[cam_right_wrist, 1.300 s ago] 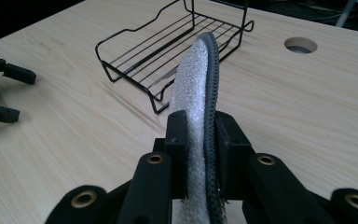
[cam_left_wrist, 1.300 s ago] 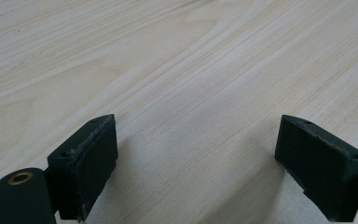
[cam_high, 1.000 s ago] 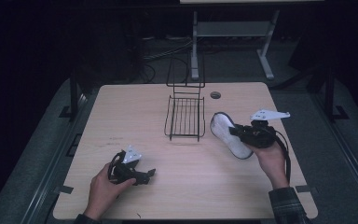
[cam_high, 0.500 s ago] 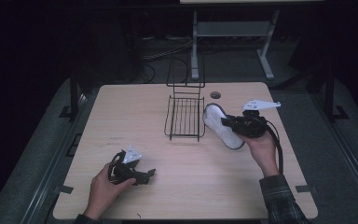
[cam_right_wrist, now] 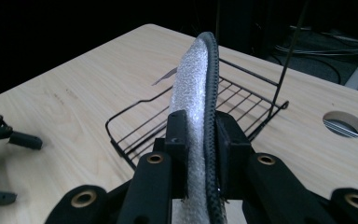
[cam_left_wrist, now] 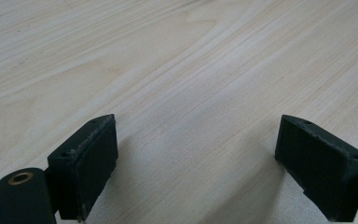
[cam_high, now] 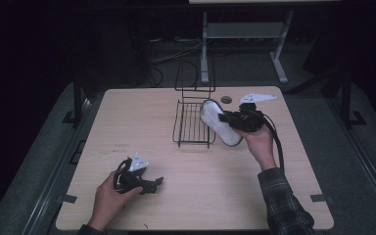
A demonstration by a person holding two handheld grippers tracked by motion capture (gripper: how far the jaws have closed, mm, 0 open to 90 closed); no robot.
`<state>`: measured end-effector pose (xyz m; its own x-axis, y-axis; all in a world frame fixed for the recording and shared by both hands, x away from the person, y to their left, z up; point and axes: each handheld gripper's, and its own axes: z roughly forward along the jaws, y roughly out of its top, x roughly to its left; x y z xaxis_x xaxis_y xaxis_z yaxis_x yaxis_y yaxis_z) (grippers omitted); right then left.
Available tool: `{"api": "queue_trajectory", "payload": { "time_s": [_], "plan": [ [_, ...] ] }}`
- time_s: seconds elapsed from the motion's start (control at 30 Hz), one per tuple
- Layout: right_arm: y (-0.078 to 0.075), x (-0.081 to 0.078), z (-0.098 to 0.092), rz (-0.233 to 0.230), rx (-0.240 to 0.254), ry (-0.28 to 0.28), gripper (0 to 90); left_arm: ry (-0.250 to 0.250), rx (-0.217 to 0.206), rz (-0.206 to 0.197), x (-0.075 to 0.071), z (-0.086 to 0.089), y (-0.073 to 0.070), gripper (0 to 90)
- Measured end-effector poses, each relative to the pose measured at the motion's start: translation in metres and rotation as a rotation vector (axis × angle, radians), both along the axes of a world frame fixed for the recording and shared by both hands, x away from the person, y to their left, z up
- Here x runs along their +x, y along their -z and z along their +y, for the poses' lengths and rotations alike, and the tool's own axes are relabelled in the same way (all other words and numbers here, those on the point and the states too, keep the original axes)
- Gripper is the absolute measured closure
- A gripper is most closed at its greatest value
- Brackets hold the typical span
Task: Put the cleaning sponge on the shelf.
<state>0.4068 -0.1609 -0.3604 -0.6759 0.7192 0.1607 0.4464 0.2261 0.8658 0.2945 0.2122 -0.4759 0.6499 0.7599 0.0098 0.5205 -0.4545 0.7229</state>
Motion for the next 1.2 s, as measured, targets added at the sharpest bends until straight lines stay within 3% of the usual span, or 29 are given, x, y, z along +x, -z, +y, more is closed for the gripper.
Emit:
{"api": "queue_trajectory", "payload": {
  "time_s": [0.43, 0.57, 0.7, 1.2],
  "plan": [
    [0.005, 0.027, 0.028, 0.023, 0.003, 0.002, 77.1, 0.001, -0.001, 0.000, 0.000, 0.000, 0.000, 12.2],
    [0.007, 0.036, 0.036, 0.007, 0.004, -0.005, 77.1, -0.001, -0.003, 0.000, 0.000, 0.000, 0.000, 12.3],
    [0.011, 0.043, 0.047, 0.046, 0.002, -0.009, 77.1, 0.001, 0.001, 0.000, 0.000, 0.000, 0.000, 12.3],
    [0.033, 0.059, 0.070, 0.100, -0.002, -0.019, 77.0, 0.001, 0.001, 0.000, 0.000, 0.000, 0.000, 12.3]
  ]
}}
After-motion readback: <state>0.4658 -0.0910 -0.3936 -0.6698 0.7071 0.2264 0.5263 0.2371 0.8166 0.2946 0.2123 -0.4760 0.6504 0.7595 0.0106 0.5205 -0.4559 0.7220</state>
